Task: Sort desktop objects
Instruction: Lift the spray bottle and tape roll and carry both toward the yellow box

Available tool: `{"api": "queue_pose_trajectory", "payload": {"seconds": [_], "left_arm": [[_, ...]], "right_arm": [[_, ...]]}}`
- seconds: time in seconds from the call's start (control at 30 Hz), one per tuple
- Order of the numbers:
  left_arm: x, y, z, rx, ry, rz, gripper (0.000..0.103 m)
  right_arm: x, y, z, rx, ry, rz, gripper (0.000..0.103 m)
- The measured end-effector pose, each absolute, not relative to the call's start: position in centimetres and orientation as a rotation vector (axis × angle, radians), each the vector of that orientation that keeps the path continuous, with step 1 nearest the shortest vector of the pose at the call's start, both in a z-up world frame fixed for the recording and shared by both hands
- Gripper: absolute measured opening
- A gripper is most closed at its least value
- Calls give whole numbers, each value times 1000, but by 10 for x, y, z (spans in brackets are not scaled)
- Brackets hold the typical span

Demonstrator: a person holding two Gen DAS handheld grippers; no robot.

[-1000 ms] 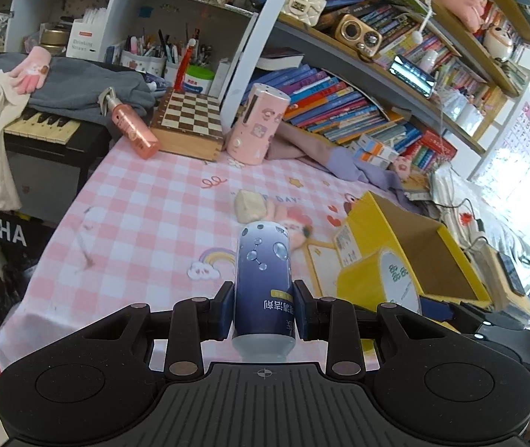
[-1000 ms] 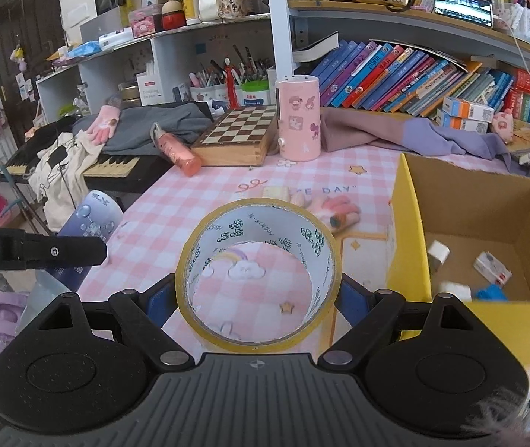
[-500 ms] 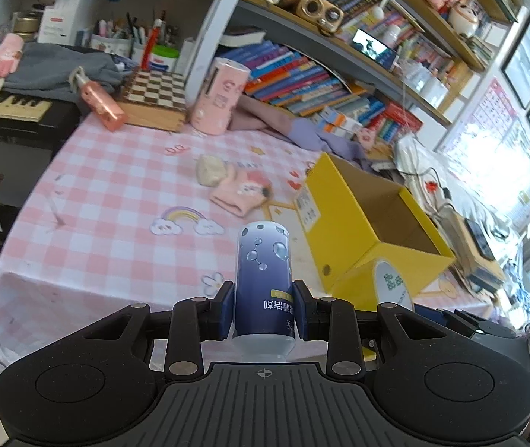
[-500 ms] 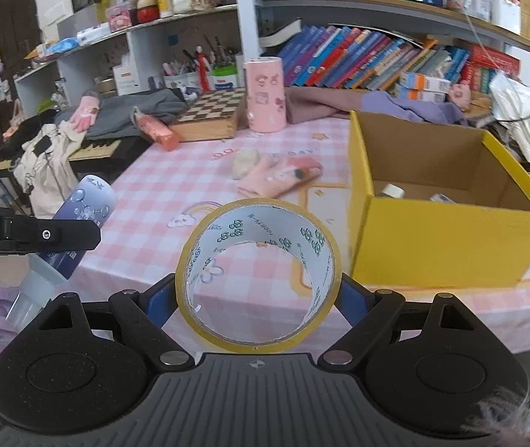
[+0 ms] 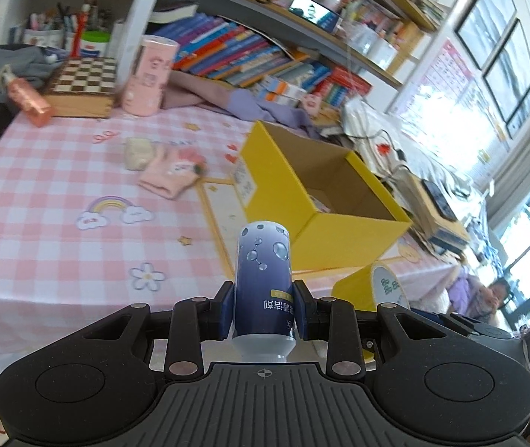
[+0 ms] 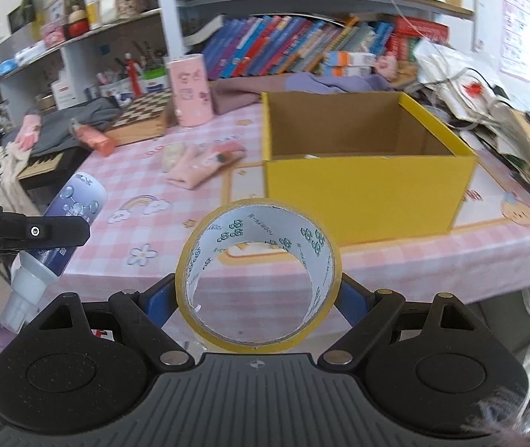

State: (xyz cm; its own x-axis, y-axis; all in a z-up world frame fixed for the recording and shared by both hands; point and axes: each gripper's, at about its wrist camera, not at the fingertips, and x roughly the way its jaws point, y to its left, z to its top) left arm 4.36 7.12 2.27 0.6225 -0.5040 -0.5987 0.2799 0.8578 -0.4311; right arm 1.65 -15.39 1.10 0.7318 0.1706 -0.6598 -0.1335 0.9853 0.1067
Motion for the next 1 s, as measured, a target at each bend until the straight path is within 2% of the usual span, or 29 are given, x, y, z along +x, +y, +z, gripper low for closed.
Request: {"api": "queue_pose_trajectory", "payload": {"seconds": [1.0], "left_arm": [[59, 5, 26, -266, 809, -594, 31]], "right_arm": [[11, -212, 11, 112, 743, 55, 86]]}}
